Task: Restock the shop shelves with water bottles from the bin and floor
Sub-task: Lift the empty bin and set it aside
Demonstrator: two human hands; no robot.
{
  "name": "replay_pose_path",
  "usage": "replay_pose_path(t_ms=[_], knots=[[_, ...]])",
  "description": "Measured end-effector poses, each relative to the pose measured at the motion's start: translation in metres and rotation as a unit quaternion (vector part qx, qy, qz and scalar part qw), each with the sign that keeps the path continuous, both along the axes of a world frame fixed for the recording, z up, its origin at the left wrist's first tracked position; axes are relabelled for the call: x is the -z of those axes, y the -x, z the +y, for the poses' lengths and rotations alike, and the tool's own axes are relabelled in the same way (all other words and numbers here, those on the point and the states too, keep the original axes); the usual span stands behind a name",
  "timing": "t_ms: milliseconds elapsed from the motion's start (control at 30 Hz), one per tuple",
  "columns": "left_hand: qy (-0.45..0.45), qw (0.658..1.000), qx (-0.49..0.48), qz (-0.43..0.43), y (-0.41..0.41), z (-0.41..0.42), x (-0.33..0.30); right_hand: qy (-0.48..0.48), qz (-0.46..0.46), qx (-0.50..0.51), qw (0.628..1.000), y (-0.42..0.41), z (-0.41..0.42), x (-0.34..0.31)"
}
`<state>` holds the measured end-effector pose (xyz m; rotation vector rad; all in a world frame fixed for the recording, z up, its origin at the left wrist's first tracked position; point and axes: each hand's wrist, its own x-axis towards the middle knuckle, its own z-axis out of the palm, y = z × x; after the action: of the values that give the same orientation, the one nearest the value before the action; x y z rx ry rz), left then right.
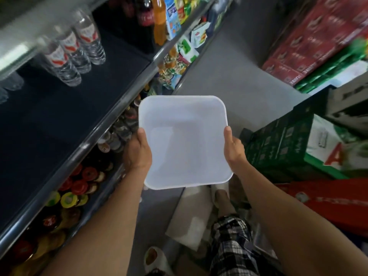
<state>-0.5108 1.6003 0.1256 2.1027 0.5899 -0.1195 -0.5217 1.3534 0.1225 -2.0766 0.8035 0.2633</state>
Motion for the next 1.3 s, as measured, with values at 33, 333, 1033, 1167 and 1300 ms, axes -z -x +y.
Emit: replay_pose_path(t_ms=[33,333,1033,1167,1300], knots=[[0.002,1.0,0.007,-0.004,-0.014,-0.01,0.002,0.0,0.001,0.004,1.0,-0.011,-0.01,0.002],[-0.029,0.999,0.004,0.015,-0.181,-0.132,0.056,-0.057,-0.004,0.057,0.997,-0.169,-0.125,0.058],[-0.079,0.988,0.053,0.12,-0.444,-0.347,0.297,-0.042,0.029,0.114,0.992,-0.407,-0.321,0.326],[-0.072,0.988,0.049,0.125,-0.452,-0.348,0.337,-0.017,0.029,0.102,0.994,-0.415,-0.325,0.361],[-0.062,0.99,0.041,0.116,-0.453,-0.341,0.366,-0.014,0.015,0.084,0.996,-0.418,-0.322,0.385]])
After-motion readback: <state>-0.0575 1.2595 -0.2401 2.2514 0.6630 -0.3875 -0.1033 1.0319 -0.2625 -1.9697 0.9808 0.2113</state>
